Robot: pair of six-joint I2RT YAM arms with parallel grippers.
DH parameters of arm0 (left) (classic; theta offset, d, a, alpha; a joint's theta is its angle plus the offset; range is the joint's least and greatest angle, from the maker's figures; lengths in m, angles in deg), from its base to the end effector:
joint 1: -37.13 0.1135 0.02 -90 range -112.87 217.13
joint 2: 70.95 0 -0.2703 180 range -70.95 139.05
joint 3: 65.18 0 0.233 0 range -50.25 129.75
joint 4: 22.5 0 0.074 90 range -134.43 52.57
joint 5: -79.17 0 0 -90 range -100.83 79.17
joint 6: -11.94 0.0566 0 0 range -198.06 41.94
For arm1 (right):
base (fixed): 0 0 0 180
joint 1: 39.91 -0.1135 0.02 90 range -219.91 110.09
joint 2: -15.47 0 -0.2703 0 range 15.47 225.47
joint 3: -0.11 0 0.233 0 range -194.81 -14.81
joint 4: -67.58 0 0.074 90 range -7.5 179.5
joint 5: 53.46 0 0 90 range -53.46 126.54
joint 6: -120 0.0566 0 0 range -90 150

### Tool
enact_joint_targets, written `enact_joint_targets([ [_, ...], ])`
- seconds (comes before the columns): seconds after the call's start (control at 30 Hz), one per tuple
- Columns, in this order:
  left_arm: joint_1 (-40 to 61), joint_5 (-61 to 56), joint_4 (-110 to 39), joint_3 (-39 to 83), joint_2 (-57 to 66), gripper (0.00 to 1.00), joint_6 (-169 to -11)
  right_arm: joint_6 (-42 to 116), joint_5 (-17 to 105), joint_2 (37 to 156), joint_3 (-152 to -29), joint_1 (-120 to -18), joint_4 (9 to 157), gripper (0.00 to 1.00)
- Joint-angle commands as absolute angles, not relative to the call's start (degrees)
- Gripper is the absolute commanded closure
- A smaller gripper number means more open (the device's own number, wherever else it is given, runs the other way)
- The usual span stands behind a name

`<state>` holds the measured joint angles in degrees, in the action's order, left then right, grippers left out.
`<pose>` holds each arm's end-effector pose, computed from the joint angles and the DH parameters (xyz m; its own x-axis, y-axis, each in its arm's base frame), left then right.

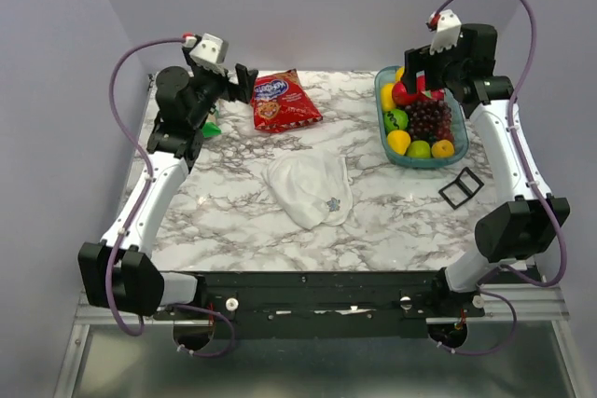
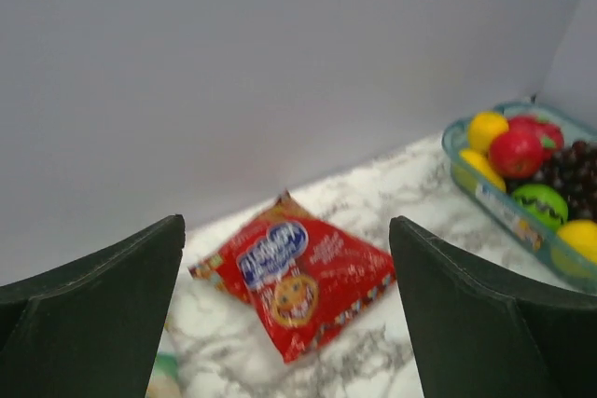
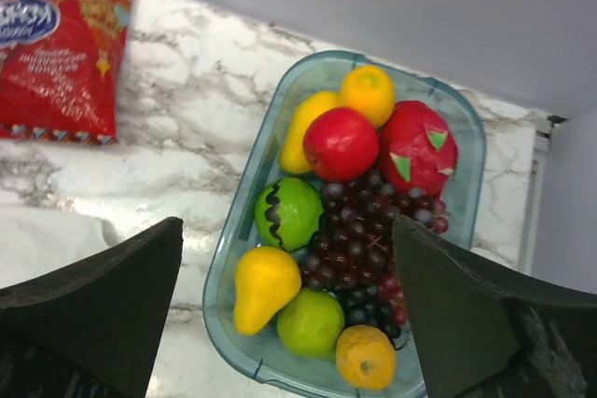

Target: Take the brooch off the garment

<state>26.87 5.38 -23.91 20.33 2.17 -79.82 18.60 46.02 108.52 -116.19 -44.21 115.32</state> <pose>0.2876 -0.0681 0.4466 0.1738 -0.0614 -0.9829 0.4462 0.8946 0.0230 0.3649 0.0368 0.4216 -0.3611 -0.2227 -0.9056 -0.3007 0.9470 -0.1129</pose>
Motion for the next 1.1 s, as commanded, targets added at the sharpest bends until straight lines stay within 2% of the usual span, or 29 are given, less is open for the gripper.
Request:
enact_joint_targets([
  [0.0, 26.8, 8.2, -39.3, 16.0, 5.4, 0.01, -77.2, 13.3, 56.3, 107.3, -110.8, -45.9, 113.0, 0.00],
  [0.07, 27.0, 11.7, -44.1, 15.8, 5.7, 0.02, -72.7, 8.8, 63.6, 109.3, -113.7, -46.4, 116.0, 0.00],
  [0.1, 26.9, 13.0, -45.9, 16.1, 6.4, 0.02, -71.5, 5.9, 69.8, 110.1, -114.6, -47.4, 118.1, 0.04],
  [0.17, 26.9, 14.5, -50.5, 16.4, 7.1, 0.05, -70.0, -4.1, 73.3, 112.7, -116.3, -48.9, 124.6, 0.07],
  [0.3, 27.3, 16.2, -53.5, 15.5, 8.8, 0.14, -71.2, -13.8, 69.9, 116.8, -116.7, -55.5, 129.9, 0.15],
  [0.4, 27.3, 19.6, -53.3, 13.6, 10.4, 0.25, -71.2, -20.4, 66.9, 120.2, -115.0, -58.7, 131.4, 0.22],
  [0.43, 27.3, 20.3, -54.1, 13.5, 11.3, 0.32, -71.2, -22.2, 64.7, 121.4, -114.2, -59.4, 131.0, 0.24],
  [0.5, 27.3, 22.1, -55.5, 14.3, 14.5, 0.37, -70.5, -22.9, 62.8, 123.6, -114.3, -60.6, 130.8, 0.29],
  [0.57, 27.3, 23.4, -58.1, 15.2, 16.7, 0.45, -69.0, -22.4, 61.7, 127.3, -115.8, -61.1, 131.4, 0.30],
  [0.7, 27.3, 25.1, -58.5, 14.9, 21.0, 0.47, -66.6, -21.6, 59.6, 132.9, -118.4, -62.0, 132.1, 0.32],
  [0.83, 27.3, 25.5, -60.7, 15.9, 24.8, 0.39, -64.4, -23.0, 56.2, 136.5, -119.0, -62.9, 131.5, 0.32],
  [1.07, 27.3, 27.9, -63.1, 19.3, 31.6, 0.38, -62.9, -24.9, 53.3, 140.5, -118.5, -64.5, 130.3, 0.35],
])
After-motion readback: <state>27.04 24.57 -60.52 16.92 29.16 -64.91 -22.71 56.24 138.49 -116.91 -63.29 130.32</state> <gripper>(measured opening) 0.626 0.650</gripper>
